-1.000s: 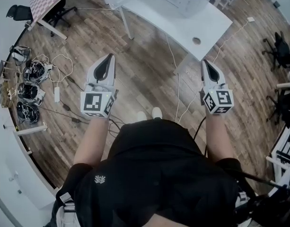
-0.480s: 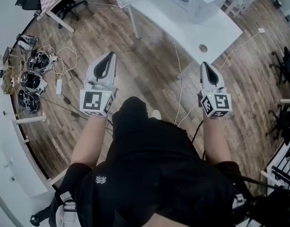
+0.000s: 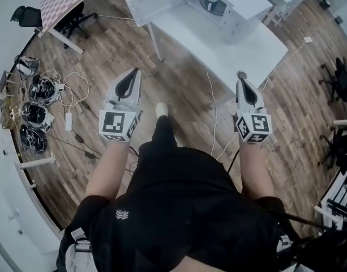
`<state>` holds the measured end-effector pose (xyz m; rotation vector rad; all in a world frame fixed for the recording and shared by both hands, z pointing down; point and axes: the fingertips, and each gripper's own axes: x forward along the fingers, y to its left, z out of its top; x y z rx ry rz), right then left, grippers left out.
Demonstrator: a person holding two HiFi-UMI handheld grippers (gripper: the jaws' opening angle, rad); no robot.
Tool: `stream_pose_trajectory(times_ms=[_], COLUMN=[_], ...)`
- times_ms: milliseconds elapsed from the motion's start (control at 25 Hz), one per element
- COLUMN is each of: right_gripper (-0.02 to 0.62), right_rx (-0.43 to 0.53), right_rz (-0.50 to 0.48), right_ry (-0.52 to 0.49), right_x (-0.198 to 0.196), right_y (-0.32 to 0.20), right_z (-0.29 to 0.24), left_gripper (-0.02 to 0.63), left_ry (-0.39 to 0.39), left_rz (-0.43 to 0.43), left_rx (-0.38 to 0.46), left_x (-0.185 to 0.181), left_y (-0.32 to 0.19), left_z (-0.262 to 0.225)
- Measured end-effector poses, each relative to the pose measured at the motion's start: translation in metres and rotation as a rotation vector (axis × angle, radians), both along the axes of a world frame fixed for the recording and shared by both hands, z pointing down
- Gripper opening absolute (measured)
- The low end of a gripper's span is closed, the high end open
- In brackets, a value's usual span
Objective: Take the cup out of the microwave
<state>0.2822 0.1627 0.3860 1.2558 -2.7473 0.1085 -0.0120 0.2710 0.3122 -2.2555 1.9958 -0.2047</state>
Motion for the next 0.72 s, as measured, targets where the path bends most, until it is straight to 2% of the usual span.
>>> stream_pose_trajectory(times_ms=[200,400,720], right_gripper=[0.0,0.0,0.0], right_rx=[-0.012,-0.029,-0.033], right_rz=[0.045,0.09,0.196], right_ry=[0.016,0.037,0.026], right_x=[-0.037,-0.078,-0.131], right_y=[-0.047,-0.097,-0.183], right_z=[0.001,0.007,-0.005], left_gripper=[0.008,0.008,0.006], left_ry=[-0.012,0.028,0.028], left_rz=[0.065,0.077,0.17], left_rx=[0.026,0.048,0.027], left_x=[-0.037,-0.084,-0.141], left_y=[-0.067,-0.132,-0.236], left_z=[-0.01,-0.011,-0.02])
